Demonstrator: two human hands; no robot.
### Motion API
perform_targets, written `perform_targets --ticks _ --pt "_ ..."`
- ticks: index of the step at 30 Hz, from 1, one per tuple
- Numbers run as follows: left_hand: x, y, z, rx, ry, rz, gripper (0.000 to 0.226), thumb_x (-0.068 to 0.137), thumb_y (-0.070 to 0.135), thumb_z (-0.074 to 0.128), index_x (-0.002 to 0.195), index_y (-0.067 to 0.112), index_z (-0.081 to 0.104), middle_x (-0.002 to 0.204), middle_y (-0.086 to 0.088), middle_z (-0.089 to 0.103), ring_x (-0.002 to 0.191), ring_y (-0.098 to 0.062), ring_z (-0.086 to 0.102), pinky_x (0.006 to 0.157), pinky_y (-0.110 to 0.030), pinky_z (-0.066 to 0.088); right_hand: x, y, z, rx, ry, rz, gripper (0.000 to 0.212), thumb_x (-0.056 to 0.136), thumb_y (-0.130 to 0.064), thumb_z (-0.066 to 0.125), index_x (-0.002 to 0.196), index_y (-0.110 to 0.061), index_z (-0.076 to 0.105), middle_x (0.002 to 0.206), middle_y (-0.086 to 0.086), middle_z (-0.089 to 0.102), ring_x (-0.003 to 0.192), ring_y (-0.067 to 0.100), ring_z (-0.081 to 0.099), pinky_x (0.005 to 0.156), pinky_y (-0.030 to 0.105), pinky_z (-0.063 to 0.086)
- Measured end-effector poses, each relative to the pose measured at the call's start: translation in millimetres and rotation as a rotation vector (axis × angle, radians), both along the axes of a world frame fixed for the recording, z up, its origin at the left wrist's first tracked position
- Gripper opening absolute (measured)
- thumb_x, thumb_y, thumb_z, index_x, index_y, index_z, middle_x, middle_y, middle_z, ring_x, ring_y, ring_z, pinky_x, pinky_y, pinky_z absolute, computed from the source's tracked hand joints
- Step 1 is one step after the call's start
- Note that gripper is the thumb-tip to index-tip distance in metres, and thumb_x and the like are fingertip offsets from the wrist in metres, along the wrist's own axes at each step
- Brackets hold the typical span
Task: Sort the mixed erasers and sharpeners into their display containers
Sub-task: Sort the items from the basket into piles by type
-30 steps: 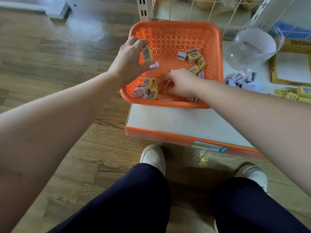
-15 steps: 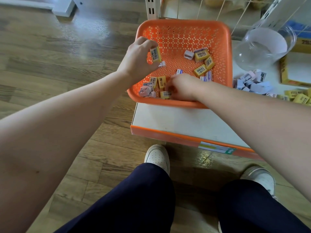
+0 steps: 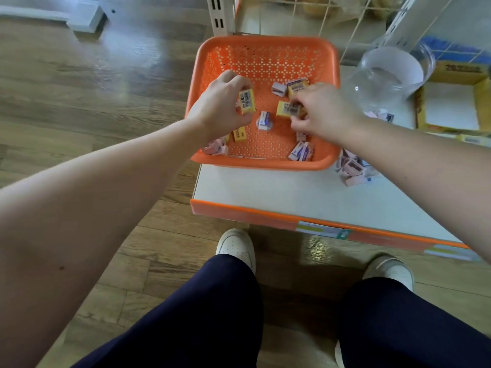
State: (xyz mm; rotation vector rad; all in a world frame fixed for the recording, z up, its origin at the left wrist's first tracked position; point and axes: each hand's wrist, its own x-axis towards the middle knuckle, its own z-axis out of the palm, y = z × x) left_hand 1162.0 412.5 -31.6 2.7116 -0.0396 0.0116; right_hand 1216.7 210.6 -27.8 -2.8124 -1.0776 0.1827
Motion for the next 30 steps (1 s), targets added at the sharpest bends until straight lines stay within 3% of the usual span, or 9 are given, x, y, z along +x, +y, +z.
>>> perform_targets --ticks 4,8,14,18,21,26,30 --pt "7.6 -25.9 5.8 -0.034 -0.027 0.005 0.051 0.080 0.022 0.068 0.126 0.008 0.053 0.122 -0.010 0.050 0.111 -0.021 0.050 0.087 -0.016 0.032 2.3 -34.1 10.2 0.182 -0.085 -0.044 0.039 0.089 -0.021 0.056 0.123 -0.001 0.056 0.117 0.019 0.059 0.109 0.032 0.051 0.094 0.035 0.037" --pt "19.6 -69.8 13.2 -0.138 -0.108 0.006 0.051 0.080 0.025 0.066 0.126 0.008 0.052 0.122 -0.008 0.051 0.109 -0.019 0.051 0.094 -0.020 0.039 8.4 -70.9 12.2 0.282 -0.122 -0.158 0.039 0.088 -0.026 0.056 0.122 -0.007 0.058 0.113 0.015 0.061 0.107 0.030 0.051 0.089 0.036 0.037" --pt "38.3 -157.7 28.5 -0.275 -0.175 -0.158 0.049 0.082 0.031 0.067 0.125 0.014 0.054 0.120 0.000 0.051 0.103 -0.007 0.048 0.091 -0.020 0.045 9.8 -157.9 12.6 0.170 -0.113 -0.342 0.029 0.086 -0.020 0.056 0.110 -0.006 0.063 0.107 0.016 0.062 0.102 0.031 0.051 0.084 0.034 0.036" --pt "41.6 -211.7 24.1 -0.209 -0.094 -0.333 0.048 0.082 0.030 0.066 0.126 0.015 0.054 0.124 -0.004 0.050 0.108 -0.014 0.051 0.092 -0.023 0.041 2.5 -226.6 4.5 0.071 -0.043 -0.432 0.025 0.084 -0.022 0.060 0.100 -0.004 0.066 0.102 0.018 0.063 0.102 0.034 0.052 0.085 0.037 0.040" --pt "36.7 -243.2 11.8 -0.146 -0.005 -0.408 0.049 0.082 0.031 0.067 0.126 0.016 0.054 0.122 -0.006 0.052 0.109 -0.018 0.051 0.089 -0.019 0.034 -5.2 -262.3 2.2 0.039 -0.013 -0.521 0.036 0.080 -0.028 0.063 0.106 -0.004 0.067 0.103 0.020 0.063 0.102 0.035 0.054 0.088 0.036 0.040" --pt "21.7 -283.2 -6.0 -0.070 0.130 -0.521 0.051 0.083 0.033 0.066 0.129 0.017 0.053 0.125 -0.007 0.050 0.110 -0.021 0.052 0.093 -0.027 0.038 -12.8 -288.9 -2.5 -0.028 0.137 -0.460 0.036 0.080 -0.023 0.068 0.113 -0.009 0.066 0.112 0.014 0.063 0.105 0.030 0.056 0.093 0.035 0.042" --pt "17.4 -303.4 -16.3 -0.013 0.230 -0.550 0.051 0.083 0.026 0.067 0.131 0.017 0.051 0.126 -0.005 0.044 0.104 -0.021 0.053 0.084 -0.024 0.040 -18.7 -299.0 -4.3 0.006 0.269 -0.454 0.035 0.080 -0.025 0.070 0.114 -0.017 0.066 0.093 -0.002 0.059 0.092 0.017 0.052 0.080 0.026 0.040"
